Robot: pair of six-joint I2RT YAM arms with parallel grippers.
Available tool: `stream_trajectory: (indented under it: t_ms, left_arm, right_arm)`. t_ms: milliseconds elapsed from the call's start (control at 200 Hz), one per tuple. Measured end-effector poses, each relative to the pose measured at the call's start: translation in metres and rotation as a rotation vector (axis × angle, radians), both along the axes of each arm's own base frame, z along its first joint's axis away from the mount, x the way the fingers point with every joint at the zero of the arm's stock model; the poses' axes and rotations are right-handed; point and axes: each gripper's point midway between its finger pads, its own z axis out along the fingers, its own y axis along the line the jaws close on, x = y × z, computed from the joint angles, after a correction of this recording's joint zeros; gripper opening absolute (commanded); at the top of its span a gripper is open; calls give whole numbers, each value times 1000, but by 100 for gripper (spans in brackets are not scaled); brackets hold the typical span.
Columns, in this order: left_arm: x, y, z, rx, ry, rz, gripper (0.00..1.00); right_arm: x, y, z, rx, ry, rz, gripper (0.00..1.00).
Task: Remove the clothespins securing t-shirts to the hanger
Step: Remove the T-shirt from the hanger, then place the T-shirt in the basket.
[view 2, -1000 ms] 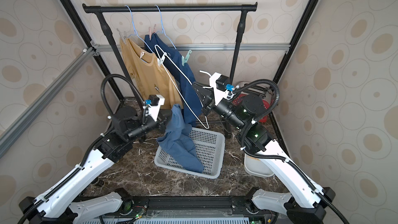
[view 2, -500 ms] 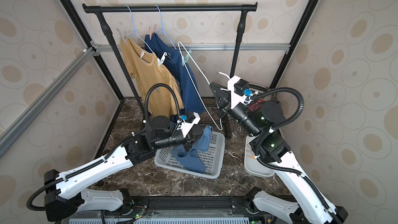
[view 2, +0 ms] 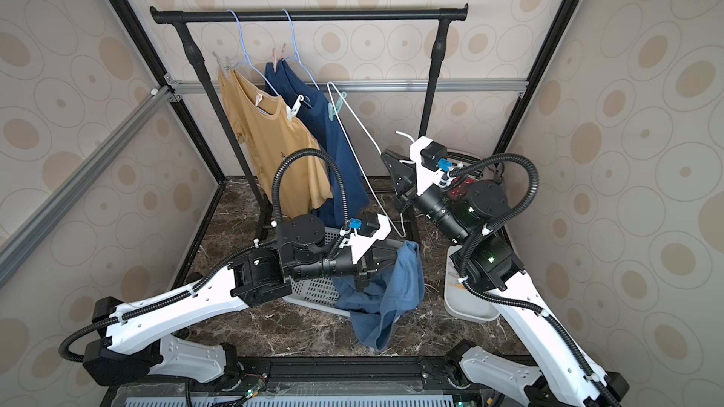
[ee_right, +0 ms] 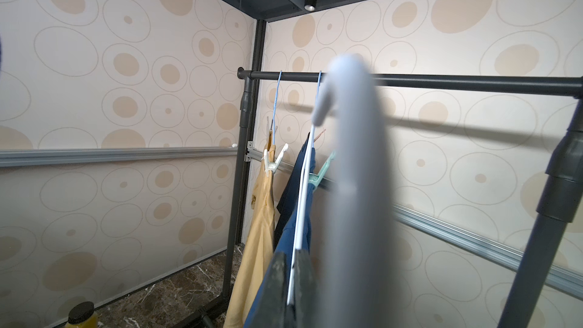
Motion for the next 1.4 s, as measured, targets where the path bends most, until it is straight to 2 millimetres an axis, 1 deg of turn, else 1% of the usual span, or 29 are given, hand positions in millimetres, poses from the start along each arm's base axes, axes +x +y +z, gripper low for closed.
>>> stream_trajectory:
  t_ms: [75, 150, 230, 361, 436, 511, 561, 621, 636, 656, 671, 681, 696, 716, 731, 751, 776, 821, 856, 916, 961, 1022, 1122, 1182, 1252, 1332, 1347, 1367, 1402]
  left_arm:
    - [13, 17, -2, 8, -9, 77, 0]
    - [36, 41, -1, 4, -14, 193, 0]
    - [63, 75, 4, -2, -34, 368, 0]
    - [91, 126, 10, 1, -95, 629, 0]
    - [106, 151, 6, 38, -129, 760, 0]
    - [123, 165, -5, 95, -138, 851, 0]
    - [132, 165, -17, 139, -131, 873, 0]
    - [140, 151, -37, 187, -111, 846, 0]
    - [142, 142, -46, 202, -97, 819, 0]
    - [143, 135, -52, 211, -84, 794, 0]
    - [144, 124, -62, 224, -67, 763, 0]
    - [144, 120, -65, 226, -61, 752, 0]
    - [143, 109, -74, 235, -44, 715, 0]
    - [143, 99, -82, 243, -29, 690, 0]
    - [142, 87, -93, 257, -12, 654, 0]
    - [141, 77, -102, 266, 2, 626, 0]
    - [137, 59, -120, 298, 22, 574, 0]
    - [129, 37, -149, 361, 49, 501, 0]
    - [122, 25, -170, 412, 69, 461, 0]
    - [116, 17, -197, 481, 93, 428, 0]
    - [115, 19, -211, 525, 116, 426, 0]
    - [125, 34, -219, 553, 147, 461, 0]
    - [161, 72, -223, 586, 181, 586, 0]
    - [179, 94, -233, 620, 211, 652, 0]
    - [192, 112, -255, 673, 259, 702, 0]
    - [196, 120, -287, 744, 314, 708, 0]
    - [195, 121, -295, 760, 327, 705, 3]
    - [194, 121, -304, 779, 342, 699, 11]
    - [191, 121, -317, 808, 362, 688, 29]
  right_arm:
    - [-3, -2, 2, 4, -6, 0, 0]
    - [-5, -4, 4, 7, -11, 0, 0]
    - [-6, -5, 5, 8, -13, -1, 0]
    - [-5, -5, 4, 6, -9, -3, 0]
    - [-5, -5, 4, 6, -10, -3, 0]
    - [-5, -5, 4, 6, -9, -3, 0]
    - [-5, -5, 4, 6, -9, -3, 0]
    - [-5, -5, 4, 6, -9, -3, 0]
    - [-5, -5, 4, 6, -8, -3, 0]
    - [-5, -5, 3, 6, -8, -4, 0]
    - [-5, -5, 3, 5, -7, -5, 0]
    - [-5, -5, 3, 5, -7, -5, 0]
    - [-5, -5, 3, 4, -6, -5, 0]
    - [-5, -5, 2, 3, -5, -5, 0]
    - [-5, -5, 2, 2, -4, -5, 0]
    - [-4, -5, 1, 1, -2, -6, 0]
    - [-4, -5, 0, 0, 0, -8, 0]
    - [-4, -6, -1, -4, 2, -11, 0]
    - [-4, -7, -2, -8, 4, -15, 0]
    - [-5, -10, -3, -15, 7, -22, 0]
    - [-7, -12, -3, -21, 5, -29, 0]
    - [-8, -16, -2, -24, 0, -39, 0]
    - [-11, -21, 1, -20, -9, -50, 0]
    - [-11, -23, 2, -19, -12, -52, 0]
    - [-11, -22, 0, -21, -9, -52, 0]
    - [-9, -22, -4, -27, 0, -54, 0]
    - [-8, -22, -5, -29, 3, -55, 0]
    - [-7, -22, -6, -31, 6, -56, 0]
    - [-7, -22, -7, -34, 9, -60, 0]
